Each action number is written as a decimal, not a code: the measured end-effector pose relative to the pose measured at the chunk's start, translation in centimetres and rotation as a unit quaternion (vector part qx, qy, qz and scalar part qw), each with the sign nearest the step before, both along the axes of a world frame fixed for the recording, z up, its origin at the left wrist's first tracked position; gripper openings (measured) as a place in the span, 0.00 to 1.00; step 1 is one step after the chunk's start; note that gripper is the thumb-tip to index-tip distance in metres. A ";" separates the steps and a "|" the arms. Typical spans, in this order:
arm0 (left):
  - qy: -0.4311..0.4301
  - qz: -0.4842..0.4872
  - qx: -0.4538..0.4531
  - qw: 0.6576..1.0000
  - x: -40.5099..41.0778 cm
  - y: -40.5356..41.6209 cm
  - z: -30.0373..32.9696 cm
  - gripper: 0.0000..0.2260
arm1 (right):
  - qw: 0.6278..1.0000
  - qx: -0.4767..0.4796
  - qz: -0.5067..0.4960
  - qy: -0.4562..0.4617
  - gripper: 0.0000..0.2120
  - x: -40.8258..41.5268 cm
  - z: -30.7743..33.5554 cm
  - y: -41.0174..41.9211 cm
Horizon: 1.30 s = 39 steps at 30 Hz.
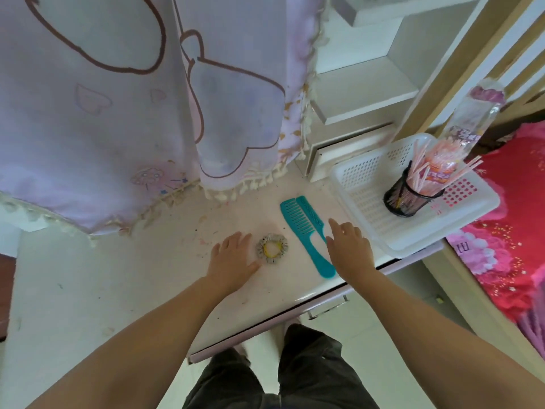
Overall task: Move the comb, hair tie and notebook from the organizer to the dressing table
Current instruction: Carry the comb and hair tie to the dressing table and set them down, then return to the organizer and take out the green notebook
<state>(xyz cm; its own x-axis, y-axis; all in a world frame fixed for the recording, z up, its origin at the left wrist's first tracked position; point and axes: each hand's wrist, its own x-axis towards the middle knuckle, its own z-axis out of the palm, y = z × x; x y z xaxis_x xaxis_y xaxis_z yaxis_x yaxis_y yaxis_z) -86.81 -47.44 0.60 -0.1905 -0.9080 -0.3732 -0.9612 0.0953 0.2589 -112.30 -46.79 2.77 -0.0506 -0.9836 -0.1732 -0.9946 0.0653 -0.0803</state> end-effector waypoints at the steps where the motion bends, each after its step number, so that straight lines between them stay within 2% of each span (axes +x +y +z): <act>1: 0.014 -0.015 -0.022 1.000 -0.1 -0.5 0.7 0.30 | 1.000 -0.015 -0.005 0.005 0.24 0.3 0.3 0.9; 4: 0.036 -0.118 -0.108 0.986 -0.9 -1.6 2.8 0.25 | 0.998 -0.048 -0.019 0.029 0.25 1.6 1.1 4.3; 8: 0.035 -0.274 -0.200 0.940 -3.2 -0.5 5.1 0.26 | 0.995 -0.051 -0.031 0.084 0.28 2.6 2.3 10.4; 11: 0.061 -0.360 -0.221 0.904 -6.1 2.9 6.6 0.26 | 0.985 -0.043 -0.141 0.084 0.28 2.7 3.1 16.8; 14: 0.081 -0.457 -0.203 0.862 -10.1 7.4 7.4 0.27 | 0.951 -0.057 -0.299 0.058 0.28 2.5 3.8 24.6; 19: 0.100 -0.585 -0.165 0.788 -17.2 19.6 8.0 0.28 | 0.856 -0.066 -0.512 0.031 0.28 2.4 4.0 40.9; 25: 0.120 -0.741 -0.127 0.649 -23.3 41.1 7.9 0.27 | 0.719 -0.051 -0.693 0.022 0.28 6.0 3.3 63.6; 32: 0.118 -0.847 -0.079 0.512 -24.6 71.1 7.3 0.28 | 0.569 0.002 -0.822 0.028 0.28 14.2 3.1 89.8; 36: 0.127 -0.905 -0.065 0.400 -23.2 85.2 7.3 0.27 | 0.460 0.023 -0.887 0.020 0.28 19.4 2.5 101.4; 39: 0.128 -0.932 -0.059 0.334 -23.4 94.3 6.7 0.26 | 0.388 0.032 -0.921 0.011 0.28 21.6 1.9 108.5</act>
<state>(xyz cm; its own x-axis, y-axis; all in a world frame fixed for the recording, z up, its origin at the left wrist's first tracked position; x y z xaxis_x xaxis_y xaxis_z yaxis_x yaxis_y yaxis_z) -110.19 46.82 7.33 -0.4776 0.8715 -0.1112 0.8486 0.4904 0.1986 -90.67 61.68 4.72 -0.6599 0.7310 -0.1735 0.7436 0.6685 -0.0116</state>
